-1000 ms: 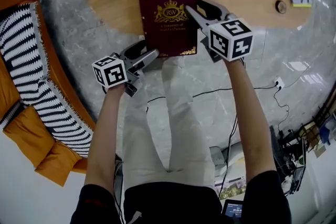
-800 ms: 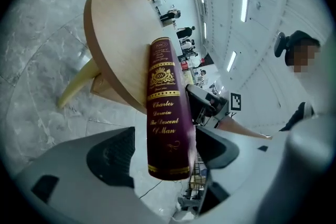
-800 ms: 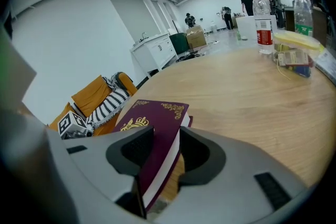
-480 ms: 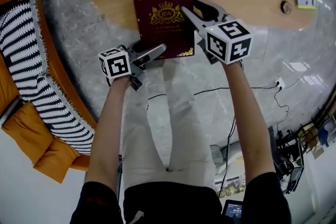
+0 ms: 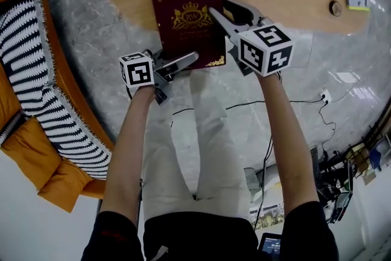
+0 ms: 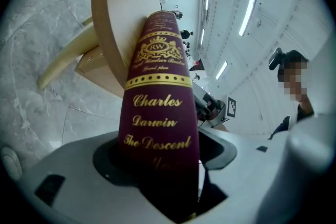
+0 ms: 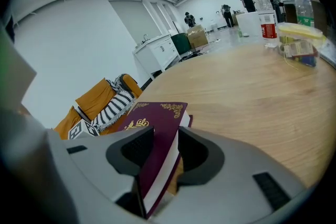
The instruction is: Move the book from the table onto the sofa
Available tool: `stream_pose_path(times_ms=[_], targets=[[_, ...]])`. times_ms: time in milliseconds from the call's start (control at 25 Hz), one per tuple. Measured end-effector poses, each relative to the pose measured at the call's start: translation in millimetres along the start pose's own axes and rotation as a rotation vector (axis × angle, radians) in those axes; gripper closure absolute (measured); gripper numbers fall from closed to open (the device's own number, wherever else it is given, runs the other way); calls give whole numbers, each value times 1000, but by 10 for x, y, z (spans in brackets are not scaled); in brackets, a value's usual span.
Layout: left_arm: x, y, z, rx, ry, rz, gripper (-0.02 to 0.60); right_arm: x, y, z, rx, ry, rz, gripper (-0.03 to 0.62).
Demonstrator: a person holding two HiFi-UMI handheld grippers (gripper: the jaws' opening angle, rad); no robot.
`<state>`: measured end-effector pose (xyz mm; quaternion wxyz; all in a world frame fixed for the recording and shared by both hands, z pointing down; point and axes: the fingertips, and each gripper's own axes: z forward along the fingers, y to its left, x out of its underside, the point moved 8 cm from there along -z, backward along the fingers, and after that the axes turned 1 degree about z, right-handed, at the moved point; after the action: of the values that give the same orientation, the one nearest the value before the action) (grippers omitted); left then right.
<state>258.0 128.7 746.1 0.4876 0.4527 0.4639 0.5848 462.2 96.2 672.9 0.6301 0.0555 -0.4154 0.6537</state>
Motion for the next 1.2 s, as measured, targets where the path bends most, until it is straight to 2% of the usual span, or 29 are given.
stream_pose_path(times_ms=[120,200,640,800,920,1200], targets=[[6,-1,-21,9,-6,0,307,6,-4,3,-1,10,2,436],[3,-16,-37,17,-6,1,325,4,-2,1,-6,17,1,436],[-30,-309,-147,-58,-2,66,337,-148,104,-236,-31,11,24,436],[-129,-555,-325,-95,-12,127,339,-325,251,-406,-28,-7,6,437],[-210,-826,-464,-126,-45,172,339,-462,411,-501,-37,-5,-19,466],[-411,-1511,-732,-184,-182,234,339,-880,827,-887,-57,-33,-63,549]])
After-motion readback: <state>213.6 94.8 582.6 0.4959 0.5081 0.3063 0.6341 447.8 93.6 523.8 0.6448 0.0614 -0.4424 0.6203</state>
